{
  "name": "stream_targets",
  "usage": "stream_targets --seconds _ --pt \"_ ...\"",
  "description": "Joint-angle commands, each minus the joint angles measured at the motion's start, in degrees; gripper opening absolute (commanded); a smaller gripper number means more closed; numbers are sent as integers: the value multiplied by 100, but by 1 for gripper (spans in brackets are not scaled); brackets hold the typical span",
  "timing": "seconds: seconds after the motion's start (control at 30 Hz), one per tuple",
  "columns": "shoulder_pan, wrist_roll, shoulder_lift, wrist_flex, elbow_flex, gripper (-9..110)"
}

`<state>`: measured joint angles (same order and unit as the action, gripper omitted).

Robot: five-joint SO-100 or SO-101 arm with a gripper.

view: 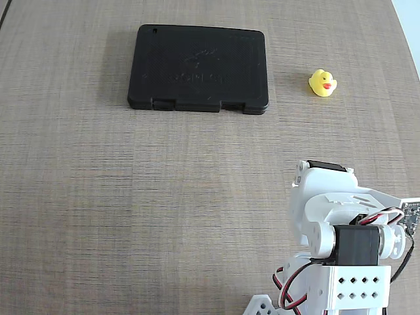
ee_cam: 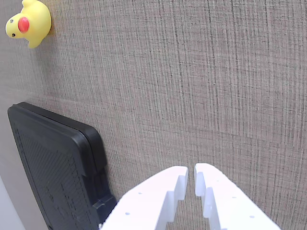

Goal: Grasp a duck and put it on the black surface.

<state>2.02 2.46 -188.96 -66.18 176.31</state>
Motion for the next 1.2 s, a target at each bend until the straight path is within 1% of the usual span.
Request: stream_targets --seconds 0.0,0.43,0.6,0.8,0.87,0.93,1.07,1.17 --pt "-26 -35 -369 97 0 2" --pt "-35 -35 -369 105 0 2" --pt "53 -53 158 114 -369 2" --pt "62 -62 2479 123 -2004 3" --pt "123 -62 3366 237 -2558 5" --pt "211 -62 4245 439 -3173 10" --pt "519 -44 5871 721 -4236 26" --pt "712 18 6961 826 -5036 35"
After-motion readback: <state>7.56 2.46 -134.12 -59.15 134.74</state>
